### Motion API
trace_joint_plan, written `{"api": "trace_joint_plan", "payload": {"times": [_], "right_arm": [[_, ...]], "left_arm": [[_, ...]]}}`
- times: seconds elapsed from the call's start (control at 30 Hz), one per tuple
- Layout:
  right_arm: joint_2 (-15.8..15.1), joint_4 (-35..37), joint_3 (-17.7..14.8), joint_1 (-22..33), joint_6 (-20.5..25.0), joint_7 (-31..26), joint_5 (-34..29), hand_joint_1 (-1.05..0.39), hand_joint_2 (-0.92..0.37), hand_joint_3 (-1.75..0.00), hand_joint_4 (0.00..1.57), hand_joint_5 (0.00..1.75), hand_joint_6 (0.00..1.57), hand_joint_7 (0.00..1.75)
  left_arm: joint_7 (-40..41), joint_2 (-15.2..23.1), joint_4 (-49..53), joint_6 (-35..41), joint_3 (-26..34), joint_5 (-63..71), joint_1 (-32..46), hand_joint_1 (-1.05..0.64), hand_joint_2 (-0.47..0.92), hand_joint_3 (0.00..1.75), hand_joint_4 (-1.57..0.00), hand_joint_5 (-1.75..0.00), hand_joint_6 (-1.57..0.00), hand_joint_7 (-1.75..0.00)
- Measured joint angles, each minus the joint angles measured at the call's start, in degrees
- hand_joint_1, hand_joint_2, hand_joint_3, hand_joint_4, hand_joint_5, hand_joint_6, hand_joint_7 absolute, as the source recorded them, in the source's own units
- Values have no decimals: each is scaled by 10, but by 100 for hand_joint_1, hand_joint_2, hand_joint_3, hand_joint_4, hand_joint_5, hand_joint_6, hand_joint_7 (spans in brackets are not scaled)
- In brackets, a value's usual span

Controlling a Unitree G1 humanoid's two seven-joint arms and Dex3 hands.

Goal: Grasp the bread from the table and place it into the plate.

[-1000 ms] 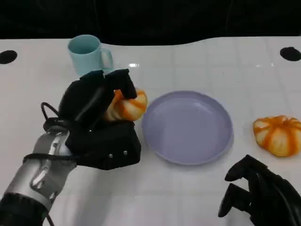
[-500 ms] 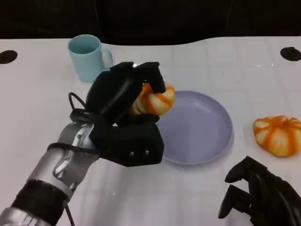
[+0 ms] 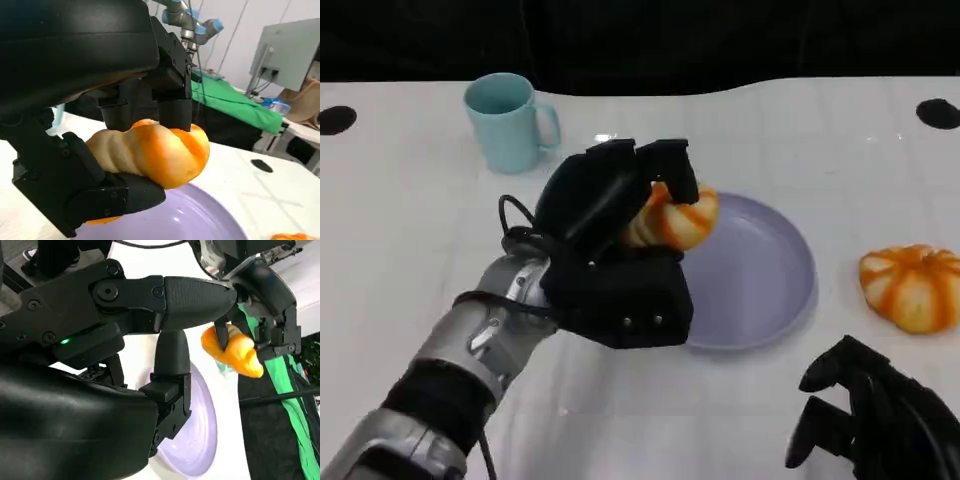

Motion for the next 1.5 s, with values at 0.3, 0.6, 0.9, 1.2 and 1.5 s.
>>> {"api": "trace_joint_plan", "payload": {"times": [0.3, 0.6, 0.9, 1.2, 1.5], "right_arm": [[0, 0, 0, 1, -2, 1, 1, -52, -92, -48, 61, 175, 38, 170], [0, 0, 0, 1, -5, 3, 1, -52, -92, -49, 62, 175, 37, 171], [0, 0, 1, 1, -7, 3, -2, -52, -92, -48, 63, 175, 37, 171], [0, 0, 1, 1, -7, 3, -1, -52, -92, -48, 62, 175, 37, 171], [0, -1, 1, 1, -7, 2, 0, -52, -92, -47, 62, 175, 37, 170]], "left_arm": [[11, -23, 42, -5, -18, 11, -20, -17, 42, 130, -92, -175, -70, -175], [10, -39, 81, -14, -34, 11, -44, -22, 57, 109, -80, -175, -63, -156], [-28, -39, 97, -23, -48, 11, -59, -36, 92, 30, -42, -114, -40, -35], [-120, -20, 79, 35, -79, 36, -71, -83, 92, 50, 0, -19, -10, -7], [-159, -14, 38, 78, -86, 42, -71, -96, 92, 61, 0, 0, -5, -3]]}}
